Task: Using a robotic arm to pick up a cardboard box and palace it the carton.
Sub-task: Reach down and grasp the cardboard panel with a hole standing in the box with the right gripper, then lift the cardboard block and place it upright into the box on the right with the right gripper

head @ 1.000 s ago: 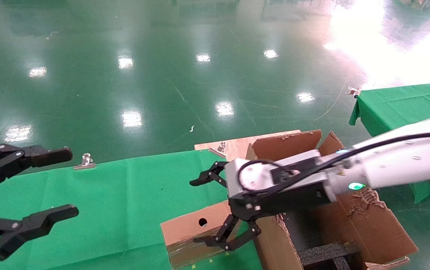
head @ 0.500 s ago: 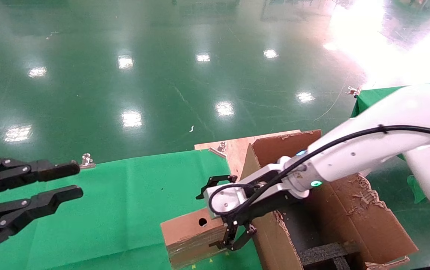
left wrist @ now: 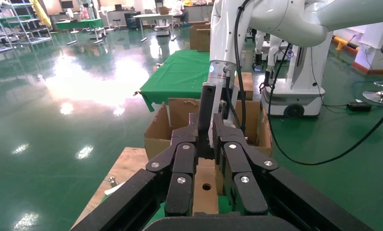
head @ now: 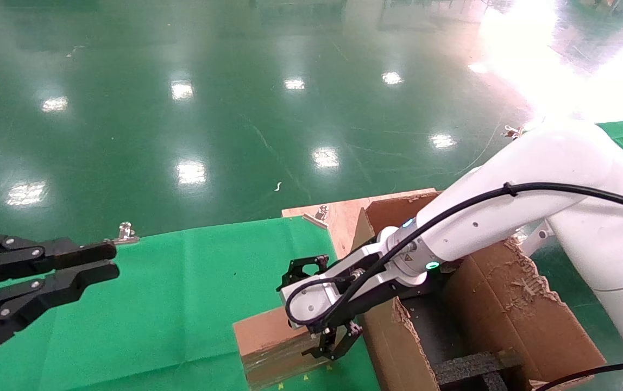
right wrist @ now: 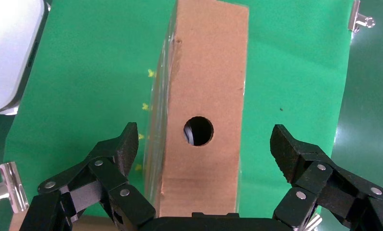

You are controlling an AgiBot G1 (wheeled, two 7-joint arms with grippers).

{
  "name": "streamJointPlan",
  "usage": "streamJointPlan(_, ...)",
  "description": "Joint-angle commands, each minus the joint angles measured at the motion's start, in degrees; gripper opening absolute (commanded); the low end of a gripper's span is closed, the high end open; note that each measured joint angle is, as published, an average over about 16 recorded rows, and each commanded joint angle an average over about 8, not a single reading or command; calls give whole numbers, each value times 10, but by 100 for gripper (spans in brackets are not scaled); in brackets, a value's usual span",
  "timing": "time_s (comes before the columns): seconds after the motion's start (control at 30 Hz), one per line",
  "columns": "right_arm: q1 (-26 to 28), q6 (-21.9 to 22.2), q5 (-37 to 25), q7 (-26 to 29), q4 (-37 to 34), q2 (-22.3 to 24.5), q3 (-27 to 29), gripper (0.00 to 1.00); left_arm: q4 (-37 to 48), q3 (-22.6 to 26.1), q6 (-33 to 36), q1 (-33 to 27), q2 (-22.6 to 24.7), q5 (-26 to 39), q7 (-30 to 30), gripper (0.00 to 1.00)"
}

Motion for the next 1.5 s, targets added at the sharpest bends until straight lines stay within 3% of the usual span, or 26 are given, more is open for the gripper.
streamJointPlan(0.03,1,0,-3,1,-1,-3,-2,4,0,0,0,0,0,0,0,100)
streamJointPlan(0.07,1,0,-2,1,-1,-3,-2,0,0,0,0,0,0,0,0,100)
streamJointPlan(1.23,-2,0,6,0,1,4,3,0,0,0,0,0,0,0,0,100)
streamJointPlan(1.5,30,-14,54,15,-7,32,23,0,0,0,0,0,0,0,0,100)
